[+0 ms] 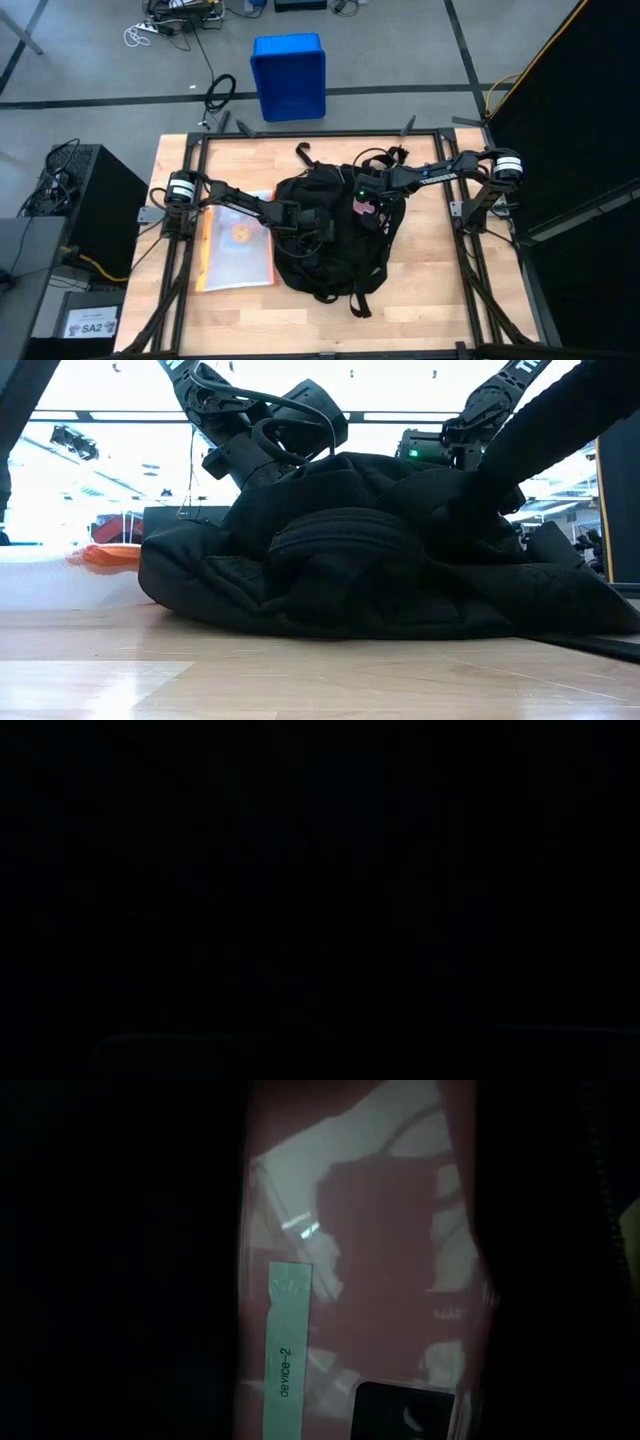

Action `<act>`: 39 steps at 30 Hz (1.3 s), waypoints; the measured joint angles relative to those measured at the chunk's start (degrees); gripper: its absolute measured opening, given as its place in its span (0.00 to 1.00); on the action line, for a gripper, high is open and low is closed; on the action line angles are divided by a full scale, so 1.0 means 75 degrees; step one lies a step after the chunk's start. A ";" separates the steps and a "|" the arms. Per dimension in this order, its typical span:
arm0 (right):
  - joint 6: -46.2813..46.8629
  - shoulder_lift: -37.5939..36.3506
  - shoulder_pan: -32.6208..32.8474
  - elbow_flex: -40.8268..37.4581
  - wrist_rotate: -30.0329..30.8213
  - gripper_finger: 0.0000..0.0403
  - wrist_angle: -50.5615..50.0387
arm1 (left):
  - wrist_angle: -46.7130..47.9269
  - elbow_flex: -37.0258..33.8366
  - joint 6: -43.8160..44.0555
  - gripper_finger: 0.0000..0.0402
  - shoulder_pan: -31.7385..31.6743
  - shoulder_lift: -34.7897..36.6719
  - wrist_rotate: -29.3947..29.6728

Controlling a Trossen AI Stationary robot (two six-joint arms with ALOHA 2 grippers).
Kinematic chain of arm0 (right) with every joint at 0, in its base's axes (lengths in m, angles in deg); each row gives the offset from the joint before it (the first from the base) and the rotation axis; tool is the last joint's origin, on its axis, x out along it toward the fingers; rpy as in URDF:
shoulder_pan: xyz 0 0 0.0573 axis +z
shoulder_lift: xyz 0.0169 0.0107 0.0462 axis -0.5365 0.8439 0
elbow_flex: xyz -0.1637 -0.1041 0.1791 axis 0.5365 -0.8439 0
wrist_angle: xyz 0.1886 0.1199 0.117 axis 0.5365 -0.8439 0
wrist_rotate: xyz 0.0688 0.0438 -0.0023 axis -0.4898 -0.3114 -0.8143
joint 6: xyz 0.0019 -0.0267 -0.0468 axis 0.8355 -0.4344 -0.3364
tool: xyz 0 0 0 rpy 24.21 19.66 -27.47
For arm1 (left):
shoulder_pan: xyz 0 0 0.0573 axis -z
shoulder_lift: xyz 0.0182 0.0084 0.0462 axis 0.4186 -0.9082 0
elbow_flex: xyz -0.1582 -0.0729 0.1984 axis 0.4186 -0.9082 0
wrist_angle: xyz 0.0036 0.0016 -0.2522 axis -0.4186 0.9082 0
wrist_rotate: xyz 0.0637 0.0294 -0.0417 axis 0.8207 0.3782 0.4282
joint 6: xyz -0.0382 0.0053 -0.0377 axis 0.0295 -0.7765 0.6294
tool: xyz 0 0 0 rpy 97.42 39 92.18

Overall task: Unpack backpack
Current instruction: Remove the smartphone from the backpack

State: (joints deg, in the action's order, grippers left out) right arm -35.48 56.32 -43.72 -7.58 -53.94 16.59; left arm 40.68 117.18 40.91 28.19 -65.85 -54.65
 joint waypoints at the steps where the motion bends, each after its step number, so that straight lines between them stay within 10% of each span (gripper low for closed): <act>1: 0.0036 0.0000 0.0000 0.0000 -0.0025 0.81 -0.0006 | -0.0001 0.0000 0.0000 0.00 0.0000 0.0000 0.0000; 20: 0.0438 -0.0796 -0.0300 0.0102 -0.2491 0.78 -0.0914 | -0.0052 0.0000 0.0009 0.00 0.0017 -0.0003 -0.0087; 23: 0.0430 -0.0796 -0.0249 0.0111 -0.2843 0.50 -0.0918 | -0.0050 0.0003 0.0014 0.00 0.0015 -0.0005 -0.0079; 31: 0.0370 -0.0807 -0.0208 0.0122 -0.2910 0.17 -0.0918 | -0.0201 -0.0006 -0.0146 0.00 0.0015 -0.0012 -0.0011; 39: -0.0230 -0.0822 0.0099 0.0137 -0.2445 0.15 -0.0886 | -0.0182 0.0003 -0.0384 0.00 0.0020 0.0002 0.0101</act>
State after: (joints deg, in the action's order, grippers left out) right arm -37.20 50.15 -42.98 -6.55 -72.27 9.95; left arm 39.31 117.20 38.03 28.34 -65.84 -53.90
